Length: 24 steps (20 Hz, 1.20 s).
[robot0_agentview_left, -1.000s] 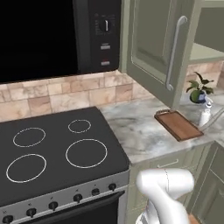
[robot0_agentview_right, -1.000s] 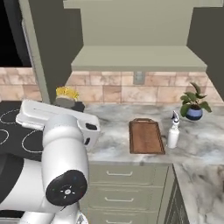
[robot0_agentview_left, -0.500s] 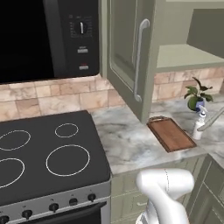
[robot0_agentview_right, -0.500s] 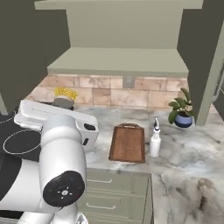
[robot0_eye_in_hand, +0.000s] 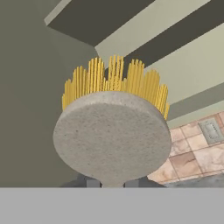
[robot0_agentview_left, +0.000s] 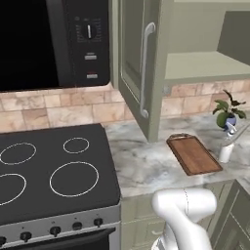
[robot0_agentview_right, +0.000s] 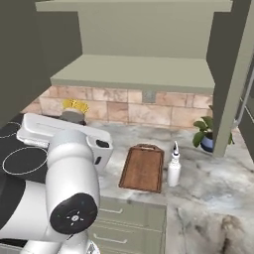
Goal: Grab the spray bottle from the cabinet, then place it next to the cutting board for sanitizing. Then grab the dish brush from the countertop next to the sink and place it next to the cutting board.
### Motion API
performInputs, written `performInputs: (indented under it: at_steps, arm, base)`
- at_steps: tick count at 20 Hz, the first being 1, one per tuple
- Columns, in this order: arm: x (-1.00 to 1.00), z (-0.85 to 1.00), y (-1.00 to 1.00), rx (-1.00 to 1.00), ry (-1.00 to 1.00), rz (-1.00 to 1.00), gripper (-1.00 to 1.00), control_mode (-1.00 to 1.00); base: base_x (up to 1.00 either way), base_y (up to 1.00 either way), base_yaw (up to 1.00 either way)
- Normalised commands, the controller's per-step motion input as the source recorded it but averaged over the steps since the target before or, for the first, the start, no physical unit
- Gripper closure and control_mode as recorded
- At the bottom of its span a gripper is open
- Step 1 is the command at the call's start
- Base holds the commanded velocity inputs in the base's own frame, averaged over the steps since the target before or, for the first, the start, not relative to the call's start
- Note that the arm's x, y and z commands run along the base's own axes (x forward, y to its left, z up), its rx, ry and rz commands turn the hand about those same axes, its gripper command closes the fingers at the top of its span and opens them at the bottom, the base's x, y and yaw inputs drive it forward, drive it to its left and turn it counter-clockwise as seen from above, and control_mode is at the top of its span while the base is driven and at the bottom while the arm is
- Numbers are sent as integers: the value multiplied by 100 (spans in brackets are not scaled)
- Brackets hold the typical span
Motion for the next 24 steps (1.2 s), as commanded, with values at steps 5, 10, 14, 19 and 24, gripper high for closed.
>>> performInputs:
  at_steps: [5, 10, 14, 19, 24]
  arm:
    - [0, 0, 0, 0, 0, 0, 100, 100]
    - [0, 0, 0, 0, 0, 0, 100, 100]
    - [0, 0, 0, 0, 0, 0, 100, 100]
    - [15, -9, 0, 0, 2, 0, 100, -100]
    - [28, -38, 0, -1, 5, 0, 100, -100]
  base:
    - [41, -14, 32]
    - [30, -15, 23]
    - [35, 0, 1]
    - [28, 1, 0]
    - [0, 0, 0]
